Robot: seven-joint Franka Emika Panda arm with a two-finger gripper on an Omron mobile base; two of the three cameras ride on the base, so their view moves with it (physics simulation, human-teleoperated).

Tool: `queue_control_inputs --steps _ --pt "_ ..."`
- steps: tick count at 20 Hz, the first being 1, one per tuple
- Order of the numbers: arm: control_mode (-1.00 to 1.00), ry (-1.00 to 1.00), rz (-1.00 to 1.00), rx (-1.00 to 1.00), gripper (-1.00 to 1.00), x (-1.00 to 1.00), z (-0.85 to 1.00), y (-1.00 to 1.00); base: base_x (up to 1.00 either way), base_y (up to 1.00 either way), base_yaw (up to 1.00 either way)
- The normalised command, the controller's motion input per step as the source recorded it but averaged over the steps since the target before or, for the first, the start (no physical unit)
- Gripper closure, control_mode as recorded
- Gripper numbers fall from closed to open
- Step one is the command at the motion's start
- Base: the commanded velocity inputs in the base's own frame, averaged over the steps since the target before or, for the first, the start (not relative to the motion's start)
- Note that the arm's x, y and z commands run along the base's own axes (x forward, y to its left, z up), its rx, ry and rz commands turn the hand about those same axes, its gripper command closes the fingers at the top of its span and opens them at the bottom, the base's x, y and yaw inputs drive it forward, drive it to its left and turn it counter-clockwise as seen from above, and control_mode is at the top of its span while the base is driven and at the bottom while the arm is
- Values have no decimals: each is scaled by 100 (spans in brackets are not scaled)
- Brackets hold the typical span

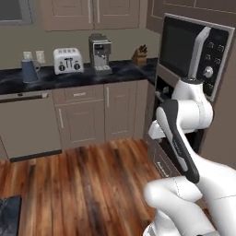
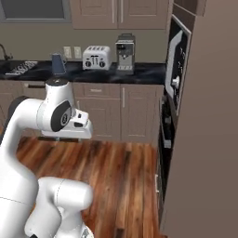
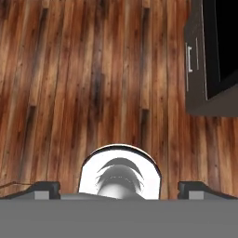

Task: Navigate to the sink.

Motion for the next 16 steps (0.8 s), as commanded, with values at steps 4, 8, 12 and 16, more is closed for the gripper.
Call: queue_control_inputs --steps 4,8,12,16 --pt "100 0 0 0 -100 0 0 0 100 72 13" --pt "100 0 0 0 -100 0 0 0 100 68 27" --pt "100 0 0 0 -100 0 0 0 100 59 32" --pt "100 0 0 0 -100 0 0 0 100 47 23"
